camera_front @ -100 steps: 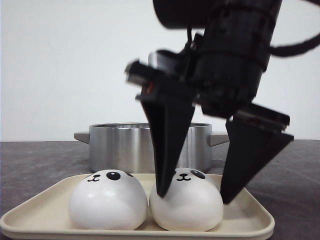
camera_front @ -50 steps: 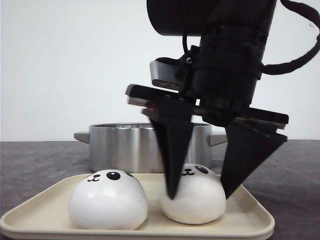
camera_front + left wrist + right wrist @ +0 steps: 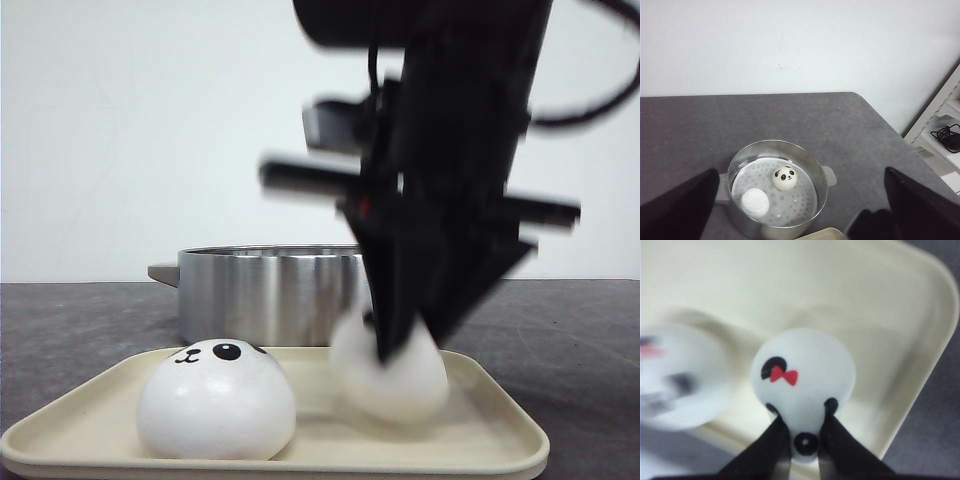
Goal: Steam buns
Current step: 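Grasp the front panda bun nearer the right gripper with the right gripper, then carry the bun with the right gripper into the pot and release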
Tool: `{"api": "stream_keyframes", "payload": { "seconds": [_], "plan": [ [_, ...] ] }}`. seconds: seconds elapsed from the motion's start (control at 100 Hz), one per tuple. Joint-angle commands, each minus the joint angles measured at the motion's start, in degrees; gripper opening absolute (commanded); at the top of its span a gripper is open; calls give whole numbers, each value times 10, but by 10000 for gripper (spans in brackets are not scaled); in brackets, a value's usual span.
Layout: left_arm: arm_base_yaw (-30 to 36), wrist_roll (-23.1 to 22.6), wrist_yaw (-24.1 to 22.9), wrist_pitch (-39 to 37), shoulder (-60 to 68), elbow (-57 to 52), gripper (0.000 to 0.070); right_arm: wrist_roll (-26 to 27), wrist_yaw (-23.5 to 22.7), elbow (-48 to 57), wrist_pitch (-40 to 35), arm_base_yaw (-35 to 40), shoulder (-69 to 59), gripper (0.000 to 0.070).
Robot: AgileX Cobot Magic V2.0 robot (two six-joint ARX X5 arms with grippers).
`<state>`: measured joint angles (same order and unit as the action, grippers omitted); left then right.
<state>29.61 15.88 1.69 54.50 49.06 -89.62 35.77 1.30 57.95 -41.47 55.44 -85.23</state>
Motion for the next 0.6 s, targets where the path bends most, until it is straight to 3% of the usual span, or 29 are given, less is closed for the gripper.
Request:
{"api": "stream_keyframes", "payload": {
  "seconds": [0.0,0.16,0.27,0.59],
  "plan": [
    [4,-3,-6,-3,2,-10,638,-7,2,55,6,26,44,0],
    [4,-7,-9,-6,3,-10,638,-48,66,152,11,45,87,0],
    [4,-9,-9,-12,7,-10,638,-102,105,205,21,16,72,0],
    [5,-16,-9,-21,18,-10,638,-161,60,235,55,-131,-74,0]
  ]
}}
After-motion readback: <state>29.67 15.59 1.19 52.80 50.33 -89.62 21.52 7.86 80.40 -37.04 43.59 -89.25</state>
